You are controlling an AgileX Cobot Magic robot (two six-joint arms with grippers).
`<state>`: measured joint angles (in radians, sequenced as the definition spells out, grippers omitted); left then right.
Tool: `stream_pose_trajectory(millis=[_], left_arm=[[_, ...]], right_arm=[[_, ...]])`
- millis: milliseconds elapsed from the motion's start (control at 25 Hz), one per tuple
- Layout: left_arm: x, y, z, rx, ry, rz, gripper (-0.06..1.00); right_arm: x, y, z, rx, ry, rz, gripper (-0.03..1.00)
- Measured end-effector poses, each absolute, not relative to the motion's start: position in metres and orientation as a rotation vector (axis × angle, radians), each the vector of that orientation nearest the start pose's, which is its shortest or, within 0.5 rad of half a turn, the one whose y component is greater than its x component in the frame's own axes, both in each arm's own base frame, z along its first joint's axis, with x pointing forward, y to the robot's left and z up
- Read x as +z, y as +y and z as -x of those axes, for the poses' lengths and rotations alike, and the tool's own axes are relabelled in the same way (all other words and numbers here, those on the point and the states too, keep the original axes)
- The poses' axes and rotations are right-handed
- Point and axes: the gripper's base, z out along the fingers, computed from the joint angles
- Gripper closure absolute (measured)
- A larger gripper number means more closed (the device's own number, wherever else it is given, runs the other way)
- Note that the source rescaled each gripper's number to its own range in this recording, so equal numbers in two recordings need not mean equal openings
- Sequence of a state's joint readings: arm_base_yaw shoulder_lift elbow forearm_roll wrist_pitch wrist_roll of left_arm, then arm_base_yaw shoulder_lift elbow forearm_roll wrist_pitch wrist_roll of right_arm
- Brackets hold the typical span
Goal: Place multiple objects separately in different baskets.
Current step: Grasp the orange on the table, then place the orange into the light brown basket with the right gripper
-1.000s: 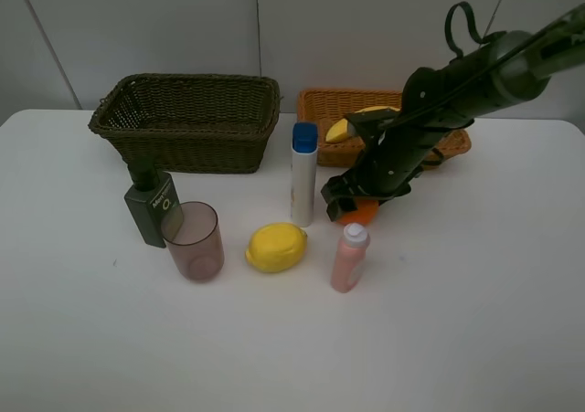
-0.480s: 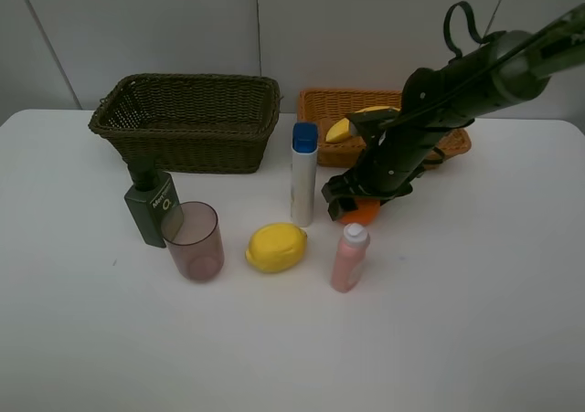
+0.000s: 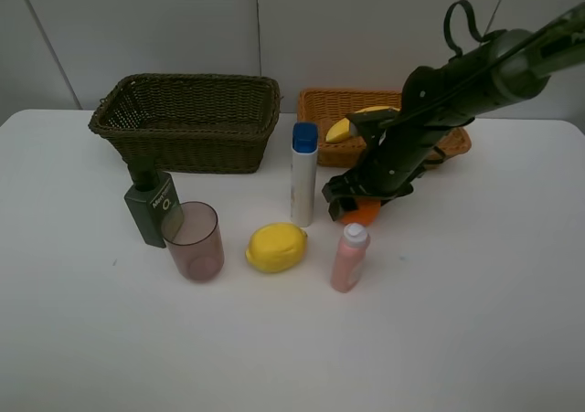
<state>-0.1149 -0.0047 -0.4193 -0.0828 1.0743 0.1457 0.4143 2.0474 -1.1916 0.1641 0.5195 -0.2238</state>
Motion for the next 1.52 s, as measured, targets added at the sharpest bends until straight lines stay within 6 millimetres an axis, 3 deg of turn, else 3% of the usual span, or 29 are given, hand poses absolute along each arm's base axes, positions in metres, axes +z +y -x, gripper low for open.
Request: stream_pose_trajectory(millis=[160, 800, 1040, 1520], left_arm=[[0.254, -0.007, -0.001, -0.083, 2.114, -0.278, 0.00], [0.254, -0.007, -0.001, -0.083, 2.114, -0.278, 0.00], [0.254, -0.007, -0.001, -0.083, 2.114, -0.278, 0.00], [0.254, -0.007, -0.001, -0.083, 2.114, -0.278, 0.00]], right_arm=[[0.117, 0.162, -0.349, 0.180, 2.786, 0.738, 0.28], [0.191, 0.156, -0.335, 0.203, 2.684, 0.728, 0.28], [0.208, 0.151, -0.333, 0.149, 2.652, 0.712, 0.28], [0.255, 0.132, -0.364, 0.064, 2.531, 0.619, 0.28]])
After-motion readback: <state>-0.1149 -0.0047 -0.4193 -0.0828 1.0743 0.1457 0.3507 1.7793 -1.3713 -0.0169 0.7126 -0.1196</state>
